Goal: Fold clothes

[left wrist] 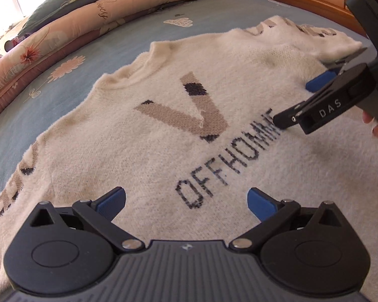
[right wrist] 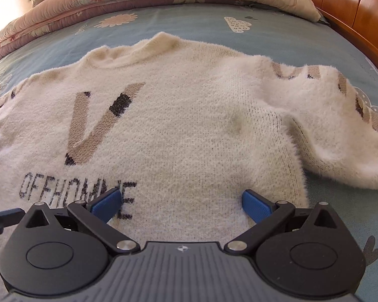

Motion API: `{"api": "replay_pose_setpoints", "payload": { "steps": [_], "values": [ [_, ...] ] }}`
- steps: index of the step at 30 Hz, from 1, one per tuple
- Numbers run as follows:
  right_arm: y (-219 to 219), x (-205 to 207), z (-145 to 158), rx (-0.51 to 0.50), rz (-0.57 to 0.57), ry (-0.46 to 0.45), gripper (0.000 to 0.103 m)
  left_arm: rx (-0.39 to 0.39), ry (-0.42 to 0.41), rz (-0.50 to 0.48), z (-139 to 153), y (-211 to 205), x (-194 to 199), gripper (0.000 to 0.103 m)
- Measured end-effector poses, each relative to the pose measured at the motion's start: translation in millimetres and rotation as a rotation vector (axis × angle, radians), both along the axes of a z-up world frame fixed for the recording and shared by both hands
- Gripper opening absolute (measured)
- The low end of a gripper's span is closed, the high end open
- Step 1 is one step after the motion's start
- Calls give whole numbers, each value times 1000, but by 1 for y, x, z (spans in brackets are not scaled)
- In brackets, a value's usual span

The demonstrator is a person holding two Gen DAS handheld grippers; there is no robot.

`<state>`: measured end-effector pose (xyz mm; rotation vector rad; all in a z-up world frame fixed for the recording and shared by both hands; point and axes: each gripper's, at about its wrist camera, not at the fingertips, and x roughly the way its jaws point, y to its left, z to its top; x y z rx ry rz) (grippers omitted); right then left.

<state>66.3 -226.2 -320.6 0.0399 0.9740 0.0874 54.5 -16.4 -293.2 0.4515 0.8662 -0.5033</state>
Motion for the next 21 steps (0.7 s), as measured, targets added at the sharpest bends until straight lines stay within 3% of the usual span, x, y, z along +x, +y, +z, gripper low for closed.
{"api": "replay_pose_setpoints", "payload": {
  "steps": [4,9,13,21],
  "values": [
    [3,-5,-4,-46,126,7,103,21,40,76,-12,-9,-17,102],
    [-1,-2,-4,-31,155,28,103,-117,226,332,-16,14,-4,102],
    [-2,-10,0,-43,167,49,103,-96,228,312,-15,16,-14,102],
    [-19,-89,0,-59,65,106,103,-93,285,277,-15,30,-41,102]
  ]
}}
